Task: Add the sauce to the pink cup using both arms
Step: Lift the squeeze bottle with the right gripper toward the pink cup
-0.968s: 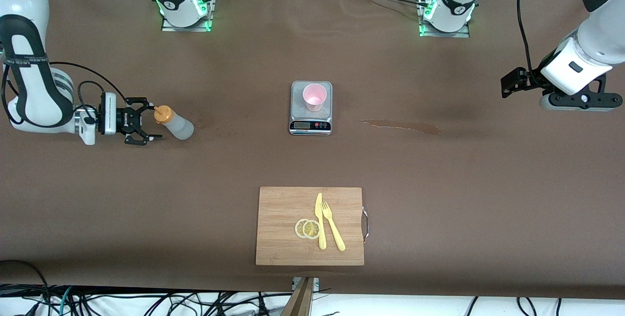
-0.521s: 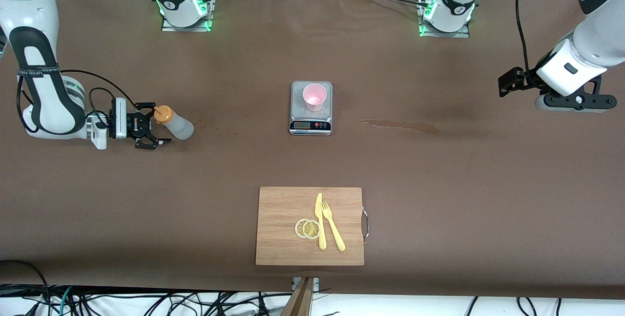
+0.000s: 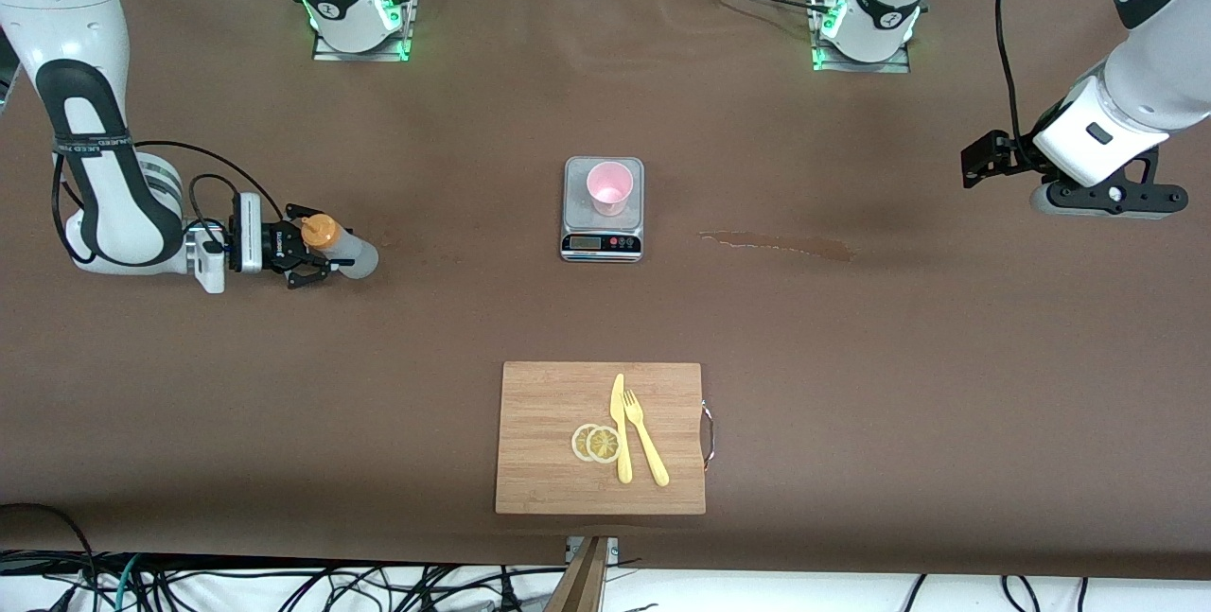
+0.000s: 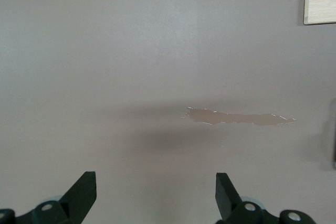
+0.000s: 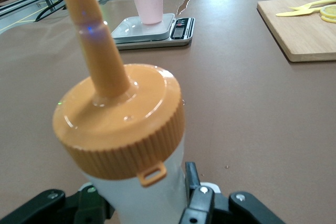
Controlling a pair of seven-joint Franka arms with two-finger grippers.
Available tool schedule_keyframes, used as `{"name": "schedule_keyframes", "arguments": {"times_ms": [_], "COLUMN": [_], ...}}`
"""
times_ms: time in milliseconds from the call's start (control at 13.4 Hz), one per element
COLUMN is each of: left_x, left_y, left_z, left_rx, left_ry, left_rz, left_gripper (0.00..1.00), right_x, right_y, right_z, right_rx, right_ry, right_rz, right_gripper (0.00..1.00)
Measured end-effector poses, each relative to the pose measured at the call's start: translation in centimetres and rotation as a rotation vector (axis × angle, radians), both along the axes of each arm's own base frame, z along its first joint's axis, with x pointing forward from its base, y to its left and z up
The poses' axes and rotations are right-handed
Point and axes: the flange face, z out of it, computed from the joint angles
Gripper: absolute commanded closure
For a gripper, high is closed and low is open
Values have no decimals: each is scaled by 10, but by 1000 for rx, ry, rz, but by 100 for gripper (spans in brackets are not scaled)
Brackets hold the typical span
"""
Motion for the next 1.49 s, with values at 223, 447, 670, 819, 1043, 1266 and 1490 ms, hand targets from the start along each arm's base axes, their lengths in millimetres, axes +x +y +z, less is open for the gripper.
{"name": "schedule_keyframes", "arguments": {"times_ms": [223, 447, 670, 819, 1043, 1266, 1490], "left_x": [0, 0, 0, 0, 0, -1, 0], "left_y": [-1, -3, -3, -3, -6, -11, -10], "left_z": [0, 0, 1, 1, 2, 2, 2], "left_rx": [0, 0, 0, 0, 0, 0, 0], "left_ry": [0, 0, -2, -3, -3, -4, -4], "left_rz": [-2, -5, -5, -5, -10, -19, -18], "left_gripper": [0, 0, 0, 0, 0, 0, 0], "right_x": [13, 35, 40, 37, 27, 15, -1], "right_y": [-3, 9, 56, 91, 146, 206, 259], "right_z": [14, 88, 162, 191, 214, 227, 228], "right_rx": [-34, -213, -394, -542, -707, -838, -921], "right_ry": [-25, 25, 57, 79, 79, 57, 50], "right_rz": [-21, -46, -53, -59, -39, -28, -31], "right_gripper": [100, 100, 100, 100, 100, 100, 100]}}
